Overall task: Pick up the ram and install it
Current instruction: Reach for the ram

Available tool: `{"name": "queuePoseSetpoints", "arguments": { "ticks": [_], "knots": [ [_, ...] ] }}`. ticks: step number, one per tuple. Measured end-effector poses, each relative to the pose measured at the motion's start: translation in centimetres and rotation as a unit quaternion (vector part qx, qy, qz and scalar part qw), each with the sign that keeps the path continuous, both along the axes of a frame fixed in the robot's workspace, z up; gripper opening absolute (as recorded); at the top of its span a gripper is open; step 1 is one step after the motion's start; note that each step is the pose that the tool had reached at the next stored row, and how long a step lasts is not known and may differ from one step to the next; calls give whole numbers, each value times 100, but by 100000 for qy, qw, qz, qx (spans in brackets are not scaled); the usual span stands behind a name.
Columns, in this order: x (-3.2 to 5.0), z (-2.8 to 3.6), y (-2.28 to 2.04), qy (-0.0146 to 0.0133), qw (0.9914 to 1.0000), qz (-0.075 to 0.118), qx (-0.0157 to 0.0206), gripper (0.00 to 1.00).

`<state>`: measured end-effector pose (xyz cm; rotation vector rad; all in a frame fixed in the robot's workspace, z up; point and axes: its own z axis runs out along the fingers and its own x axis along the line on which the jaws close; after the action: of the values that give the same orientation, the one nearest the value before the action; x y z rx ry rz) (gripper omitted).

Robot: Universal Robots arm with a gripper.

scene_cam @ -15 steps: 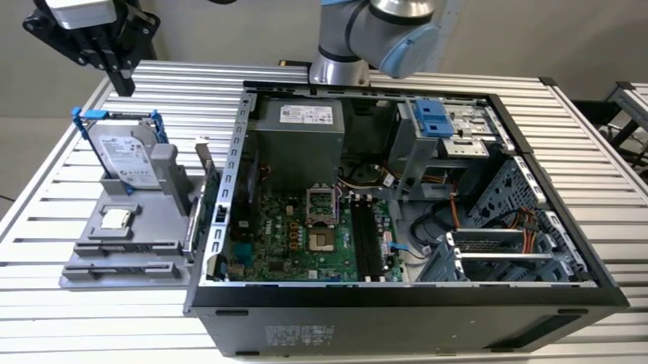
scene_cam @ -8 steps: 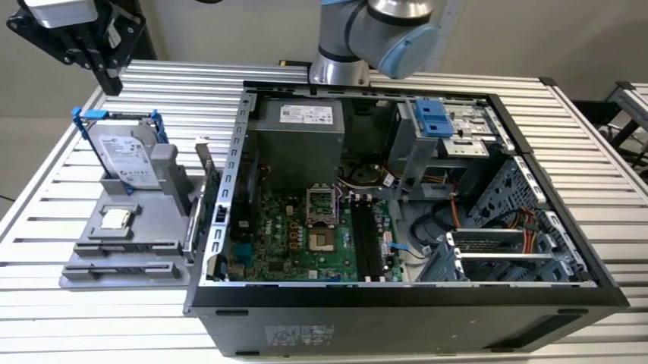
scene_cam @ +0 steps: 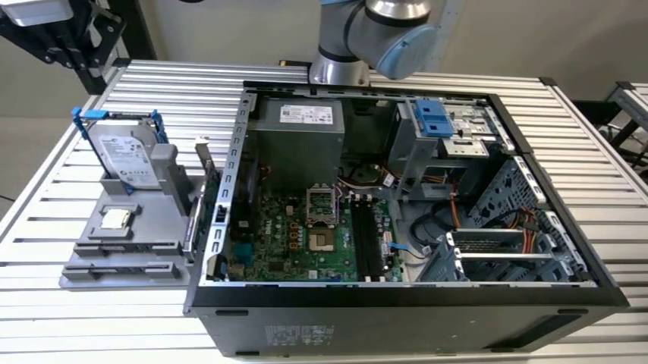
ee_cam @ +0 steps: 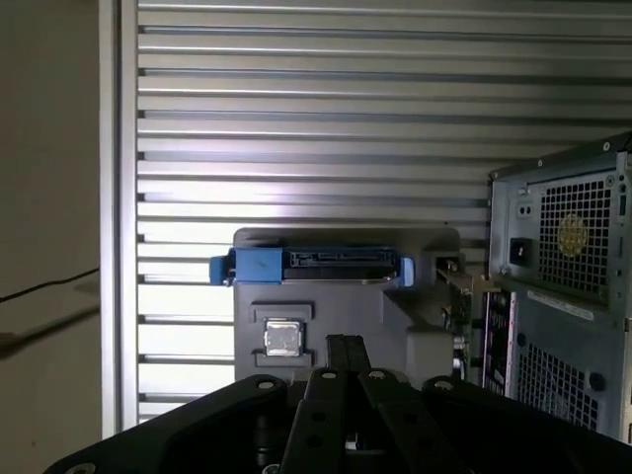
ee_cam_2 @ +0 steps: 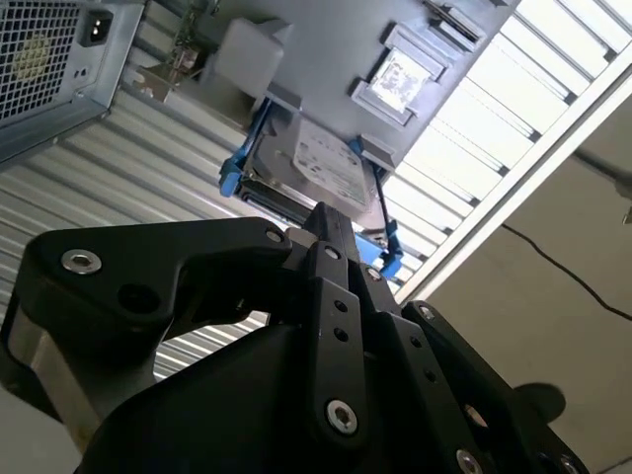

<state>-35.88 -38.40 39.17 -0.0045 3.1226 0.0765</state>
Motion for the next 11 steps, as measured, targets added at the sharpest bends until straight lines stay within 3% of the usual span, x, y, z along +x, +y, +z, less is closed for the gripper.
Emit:
{"name": "queuePoseSetpoints", "arguments": {
  "ticks": [11],
  "knots": [
    [-158, -5, 17, 1, 100000, -1, 0, 0]
  ]
}}
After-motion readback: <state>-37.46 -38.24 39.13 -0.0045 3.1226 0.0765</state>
